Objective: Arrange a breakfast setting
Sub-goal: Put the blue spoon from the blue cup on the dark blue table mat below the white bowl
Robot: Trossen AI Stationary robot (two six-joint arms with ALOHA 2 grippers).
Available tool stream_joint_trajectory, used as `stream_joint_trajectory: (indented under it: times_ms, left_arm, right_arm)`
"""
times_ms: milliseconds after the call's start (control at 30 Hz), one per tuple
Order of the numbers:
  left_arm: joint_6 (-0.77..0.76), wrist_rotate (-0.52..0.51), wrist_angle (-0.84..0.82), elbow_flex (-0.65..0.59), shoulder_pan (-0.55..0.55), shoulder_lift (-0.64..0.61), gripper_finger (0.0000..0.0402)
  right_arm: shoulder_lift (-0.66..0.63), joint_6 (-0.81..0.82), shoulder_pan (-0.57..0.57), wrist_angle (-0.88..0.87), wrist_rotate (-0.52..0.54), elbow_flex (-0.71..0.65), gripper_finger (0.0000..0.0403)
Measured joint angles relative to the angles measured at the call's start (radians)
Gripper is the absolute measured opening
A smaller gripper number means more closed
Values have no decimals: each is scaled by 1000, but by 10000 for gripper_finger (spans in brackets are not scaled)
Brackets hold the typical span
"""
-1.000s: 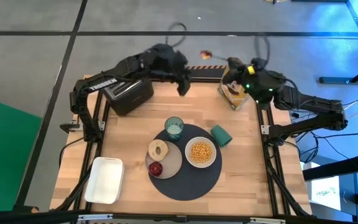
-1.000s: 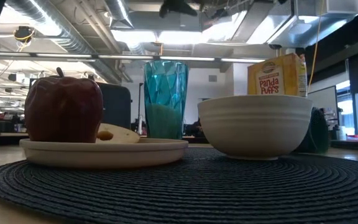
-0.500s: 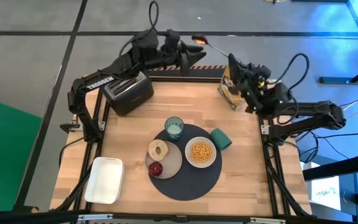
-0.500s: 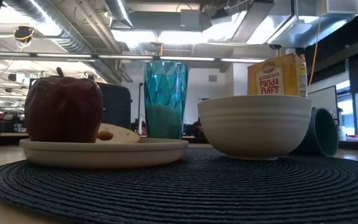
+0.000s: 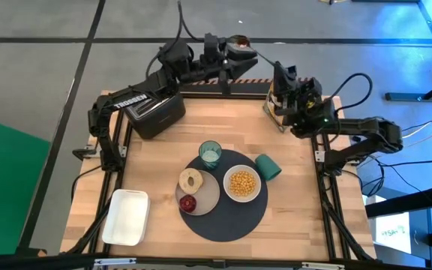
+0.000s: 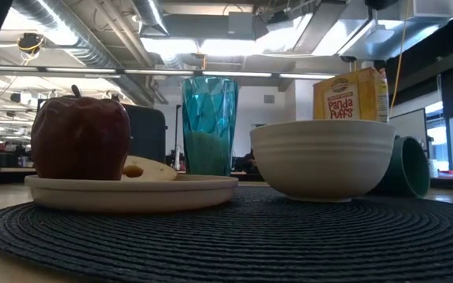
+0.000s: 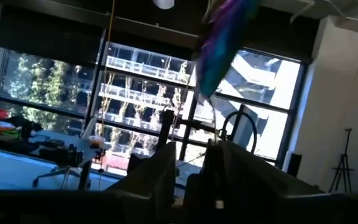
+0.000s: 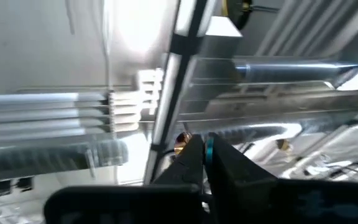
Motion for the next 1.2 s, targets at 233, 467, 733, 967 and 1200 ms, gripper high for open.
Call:
stream_joint_trajectory:
  times_ms: [233,467,733,967,1200]
  left_arm:
    - [42,33,60,0,-14,0,120]
    - [36,48,155,0,-23,-4,79]
    - [23,67,151,0,-23,-4,7]
    - [11,47,-49,1,-3,-57,3]
    - [34,74,-607,1,46,-169,2]
  right_arm:
    - [50,0,-2,-3,-52,69,1]
    - [50,0,-2,-6,-63,70,1]
    - [50,22,-2,-9,-80,70,1]
    - [-7,7,-3,-270,-76,70,45]
    - [-152,-36,-2,-958,-7,70,131]
